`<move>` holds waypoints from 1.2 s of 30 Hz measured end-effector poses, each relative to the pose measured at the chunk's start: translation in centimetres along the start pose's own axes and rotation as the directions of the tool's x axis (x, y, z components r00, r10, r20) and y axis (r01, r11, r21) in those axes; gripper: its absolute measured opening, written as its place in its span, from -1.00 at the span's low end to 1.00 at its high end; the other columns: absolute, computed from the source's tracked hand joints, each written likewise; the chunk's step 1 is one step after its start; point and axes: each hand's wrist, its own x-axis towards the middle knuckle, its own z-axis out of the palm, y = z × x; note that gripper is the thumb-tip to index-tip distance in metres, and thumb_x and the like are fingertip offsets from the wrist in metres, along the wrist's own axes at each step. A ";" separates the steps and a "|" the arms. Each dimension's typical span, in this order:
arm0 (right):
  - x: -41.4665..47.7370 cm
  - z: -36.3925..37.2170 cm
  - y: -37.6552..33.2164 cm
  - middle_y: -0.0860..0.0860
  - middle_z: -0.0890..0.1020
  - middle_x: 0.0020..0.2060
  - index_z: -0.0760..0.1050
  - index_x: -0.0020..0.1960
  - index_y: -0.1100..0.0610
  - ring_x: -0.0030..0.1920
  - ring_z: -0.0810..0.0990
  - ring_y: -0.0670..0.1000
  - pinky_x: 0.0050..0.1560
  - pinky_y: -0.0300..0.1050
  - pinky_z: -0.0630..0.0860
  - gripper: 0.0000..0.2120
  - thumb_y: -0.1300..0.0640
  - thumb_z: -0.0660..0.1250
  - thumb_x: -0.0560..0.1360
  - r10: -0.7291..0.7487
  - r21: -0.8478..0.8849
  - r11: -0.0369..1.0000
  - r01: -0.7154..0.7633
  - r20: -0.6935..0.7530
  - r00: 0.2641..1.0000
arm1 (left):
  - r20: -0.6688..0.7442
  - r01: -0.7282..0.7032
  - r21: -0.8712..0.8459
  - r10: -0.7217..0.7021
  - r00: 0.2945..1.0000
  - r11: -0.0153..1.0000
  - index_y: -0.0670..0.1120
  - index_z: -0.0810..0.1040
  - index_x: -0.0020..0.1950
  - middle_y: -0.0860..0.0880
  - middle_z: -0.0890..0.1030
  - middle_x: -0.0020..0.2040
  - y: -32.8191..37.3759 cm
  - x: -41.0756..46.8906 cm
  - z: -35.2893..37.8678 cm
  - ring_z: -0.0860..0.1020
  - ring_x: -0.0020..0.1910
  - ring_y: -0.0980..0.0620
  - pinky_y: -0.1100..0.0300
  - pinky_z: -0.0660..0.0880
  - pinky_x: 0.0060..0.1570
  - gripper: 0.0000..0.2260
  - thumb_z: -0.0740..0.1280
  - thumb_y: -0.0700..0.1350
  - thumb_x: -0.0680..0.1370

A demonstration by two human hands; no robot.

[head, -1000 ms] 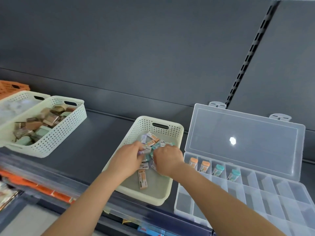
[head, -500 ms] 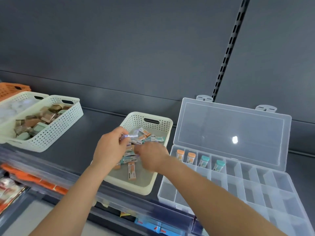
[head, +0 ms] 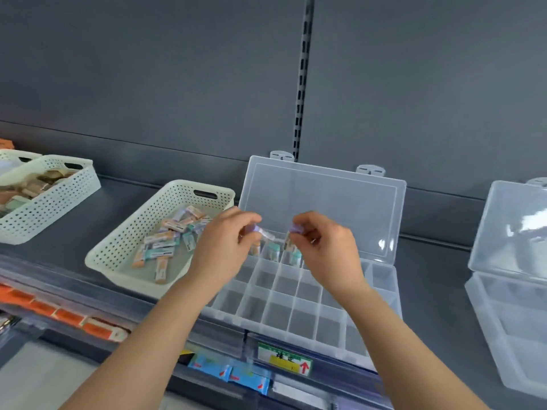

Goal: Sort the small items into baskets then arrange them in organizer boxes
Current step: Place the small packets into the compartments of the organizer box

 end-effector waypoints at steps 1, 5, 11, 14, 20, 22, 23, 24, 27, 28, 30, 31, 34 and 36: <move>-0.3 -1.0 0.9 -0.06 0.65 -0.28 0.60 -0.11 0.08 -0.31 0.57 -0.01 -0.17 -0.07 0.55 -0.92 0.23 0.42 0.42 0.019 -0.033 0.999 -0.019 -0.018 1.000 | 0.024 -0.019 -0.016 0.020 1.000 1.000 -0.10 0.63 0.03 0.09 0.54 -0.15 1.2 0.1 1.0 0.49 -0.24 0.13 0.23 0.47 -0.16 -0.84 0.45 -0.21 0.47; -1.4 -3.8 3.7 -0.02 0.64 -0.21 0.62 -0.12 0.11 -0.31 0.56 -0.03 -0.20 -0.19 0.49 -0.90 0.26 0.43 0.40 0.093 -0.129 0.987 -0.099 -0.053 0.994 | 0.158 -0.101 -0.035 0.105 0.982 0.994 -0.11 0.60 -0.09 0.06 0.56 -0.18 4.2 1.1 4.7 0.51 -0.23 0.05 0.18 0.42 -0.20 -0.94 0.44 -0.20 0.46; -2.5 -4.0 6.3 -0.04 0.67 -0.26 0.63 -0.16 0.07 -0.25 0.61 0.04 -0.23 -0.02 0.56 -0.90 0.23 0.37 0.41 0.114 -0.308 0.945 -0.114 -0.019 0.993 | 0.342 -0.222 0.170 0.154 0.927 0.960 -0.08 0.60 -0.01 0.00 0.57 -0.04 4.9 2.8 8.3 0.52 -0.03 -0.03 0.15 0.42 -0.14 -0.92 0.33 -0.18 0.53; -2.4 -3.5 7.0 -0.04 0.68 -0.23 0.64 -0.13 0.06 -0.15 0.58 0.06 -0.21 0.00 0.54 -0.91 0.19 0.37 0.45 0.110 -0.378 0.921 -0.098 0.010 0.994 | 0.426 -0.310 0.258 0.180 0.887 0.915 -0.08 0.61 -0.01 -0.02 0.56 -0.02 4.8 3.2 9.2 0.50 0.00 -0.05 0.19 0.33 -0.21 -0.89 0.32 -0.22 0.52; -2.3 -2.6 7.9 -0.05 0.69 -0.17 0.66 -0.09 0.07 -0.05 0.54 0.04 -0.18 -0.09 0.51 -0.88 0.21 0.35 0.45 0.160 -0.463 0.880 -0.110 0.070 0.985 | 0.464 -0.370 0.271 0.216 0.859 0.888 -0.10 0.62 -0.02 -0.03 0.59 -0.04 4.4 3.1 10.1 0.49 -0.01 -0.04 0.20 0.31 -0.20 -0.91 0.33 -0.21 0.53; -2.3 -2.6 8.2 -0.07 0.68 -0.16 0.65 -0.07 0.05 -0.02 0.53 0.01 -0.17 -0.07 0.53 -0.88 0.18 0.35 0.46 0.184 -0.477 0.870 -0.122 0.083 0.979 | 0.463 -0.369 0.251 0.223 0.858 0.895 -0.11 0.62 -0.02 -0.03 0.59 -0.05 4.2 3.0 10.1 0.49 -0.03 -0.03 0.20 0.32 -0.19 -0.91 0.32 -0.19 0.54; -2.3 -2.6 8.2 -0.07 0.68 -0.15 0.65 -0.07 0.05 -0.02 0.52 0.01 -0.16 -0.06 0.53 -0.88 0.18 0.35 0.46 0.191 -0.479 0.868 -0.126 0.089 0.978 | 0.463 -0.368 0.238 0.228 0.856 0.899 -0.11 0.62 -0.02 -0.04 0.58 -0.05 4.2 2.9 10.2 0.48 -0.02 -0.03 0.20 0.32 -0.19 -0.91 0.32 -0.19 0.54; -2.3 -2.6 8.3 -0.06 0.68 -0.15 0.65 -0.07 0.06 -0.02 0.52 0.01 -0.17 -0.05 0.54 -0.88 0.18 0.35 0.46 0.189 -0.477 0.870 -0.124 0.091 0.978 | 0.466 -0.369 0.228 0.232 0.854 0.901 -0.11 0.62 -0.02 -0.04 0.58 -0.05 4.1 2.9 10.2 0.48 -0.02 -0.04 0.20 0.30 -0.20 -0.91 0.32 -0.19 0.54; -2.2 -2.4 8.4 -0.02 0.66 -0.19 0.65 -0.11 0.08 -0.05 0.52 0.06 -0.24 -0.04 0.52 -0.91 0.21 0.39 0.42 0.151 -0.462 0.881 -0.097 0.081 0.985 | 0.466 -0.361 0.201 0.236 0.853 0.911 -0.10 0.62 0.02 -0.03 0.59 -0.03 4.0 2.8 10.0 0.48 -0.01 -0.01 0.23 0.25 -0.20 -0.89 0.33 -0.16 0.55; -2.2 -2.5 8.4 -0.01 0.65 -0.20 0.65 -0.10 0.08 -0.06 0.52 0.08 -0.25 -0.04 0.52 -0.90 0.20 0.40 0.42 0.141 -0.460 0.883 -0.090 0.076 0.987 | 0.464 -0.356 0.188 0.237 0.854 0.915 -0.10 0.62 0.05 -0.03 0.59 -0.02 4.0 2.8 10.0 0.48 0.00 -0.01 0.24 0.26 -0.19 -0.87 0.33 -0.15 0.55; -2.4 -2.5 8.5 0.00 0.65 -0.18 0.64 0.01 0.07 -0.05 0.52 0.09 -0.25 -0.02 0.53 -0.84 0.17 0.41 0.43 0.121 -0.457 0.886 -0.076 0.071 0.990 | 0.458 -0.337 0.165 0.230 0.858 0.927 -0.09 0.61 0.12 -0.03 0.58 0.01 3.9 2.7 10.0 0.48 0.02 -0.01 0.23 0.29 -0.16 -0.83 0.34 -0.14 0.55; -2.4 -2.6 8.5 0.00 0.65 -0.16 0.62 0.07 0.06 -0.03 0.52 0.08 -0.24 -0.01 0.54 -0.79 0.16 0.40 0.43 0.113 -0.458 0.887 -0.069 0.071 0.991 | 0.455 -0.325 0.161 0.222 0.862 0.932 -0.09 0.61 0.14 -0.02 0.58 0.02 3.9 2.6 9.9 0.48 0.04 0.00 0.23 0.31 -0.15 -0.81 0.34 -0.12 0.55; -2.4 -2.7 8.3 0.00 0.65 -0.18 0.62 0.09 0.06 -0.07 0.54 0.10 -0.26 -0.02 0.55 -0.75 0.16 0.42 0.40 0.056 -0.462 0.887 -0.025 0.053 0.997 | 0.447 -0.305 0.164 0.205 0.871 0.938 -0.06 0.60 0.18 0.01 0.57 0.03 3.7 2.6 9.1 0.46 0.05 0.01 0.22 0.34 -0.13 -0.77 0.34 -0.04 0.56; -2.1 -2.4 7.8 0.01 0.65 -0.22 0.64 0.02 0.09 -0.12 0.55 0.13 -0.27 -0.06 0.53 -0.75 0.19 0.47 0.35 0.002 -0.446 0.895 0.023 0.054 0.999 | 0.421 -0.272 0.167 0.181 0.889 0.948 -0.06 0.60 0.19 0.01 0.57 0.04 3.5 2.5 8.0 0.46 0.06 0.02 0.17 0.41 -0.07 -0.76 0.34 -0.03 0.56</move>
